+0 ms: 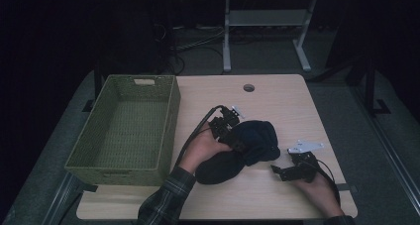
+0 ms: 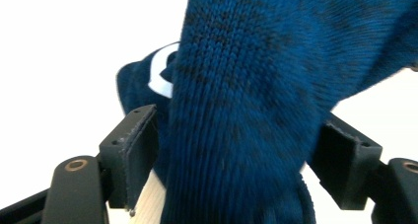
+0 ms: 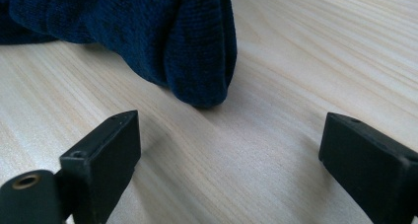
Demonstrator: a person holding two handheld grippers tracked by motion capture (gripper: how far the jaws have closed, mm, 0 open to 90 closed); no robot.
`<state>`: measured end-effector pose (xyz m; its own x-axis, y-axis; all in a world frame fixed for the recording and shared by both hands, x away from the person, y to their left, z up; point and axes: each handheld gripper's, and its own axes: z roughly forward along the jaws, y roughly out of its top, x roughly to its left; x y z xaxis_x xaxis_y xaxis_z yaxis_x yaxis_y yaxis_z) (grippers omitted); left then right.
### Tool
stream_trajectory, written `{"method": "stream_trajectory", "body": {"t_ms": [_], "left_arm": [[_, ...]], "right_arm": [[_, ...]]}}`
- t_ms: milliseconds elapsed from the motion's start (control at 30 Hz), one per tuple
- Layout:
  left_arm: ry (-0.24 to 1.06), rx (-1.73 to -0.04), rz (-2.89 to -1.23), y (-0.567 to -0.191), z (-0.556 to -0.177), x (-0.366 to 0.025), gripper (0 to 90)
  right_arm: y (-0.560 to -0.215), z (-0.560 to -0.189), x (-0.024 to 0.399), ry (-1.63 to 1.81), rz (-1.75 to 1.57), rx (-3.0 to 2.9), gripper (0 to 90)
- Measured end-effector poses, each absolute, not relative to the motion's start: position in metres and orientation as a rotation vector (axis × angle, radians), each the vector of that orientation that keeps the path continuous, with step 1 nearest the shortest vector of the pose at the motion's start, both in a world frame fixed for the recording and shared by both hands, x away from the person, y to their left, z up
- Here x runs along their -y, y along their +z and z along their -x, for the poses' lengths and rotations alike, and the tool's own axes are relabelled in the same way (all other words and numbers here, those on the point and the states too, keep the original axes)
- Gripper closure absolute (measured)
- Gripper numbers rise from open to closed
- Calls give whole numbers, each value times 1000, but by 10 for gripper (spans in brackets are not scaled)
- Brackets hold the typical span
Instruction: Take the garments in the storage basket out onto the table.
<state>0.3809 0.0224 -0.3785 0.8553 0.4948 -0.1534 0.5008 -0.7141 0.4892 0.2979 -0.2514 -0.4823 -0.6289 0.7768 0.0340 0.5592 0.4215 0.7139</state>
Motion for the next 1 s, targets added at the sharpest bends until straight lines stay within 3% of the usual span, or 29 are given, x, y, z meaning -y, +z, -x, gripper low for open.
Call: {"method": "stream_trajectory", "body": {"t_ms": [300, 733, 1000], "left_arm": [[53, -742, -2454, -355, -367, -53, 254], [13, -755, -2393, -353, -333, -87, 867], [-43, -731, -2398, -380, -313, -87, 899]], "right_arm": [[-482, -298, 251, 1027, -1159, -2378, 84], [-482, -298, 251, 1027, -1161, -2377, 85], [-482, -298, 251, 1027, -1161, -2381, 85]]}}
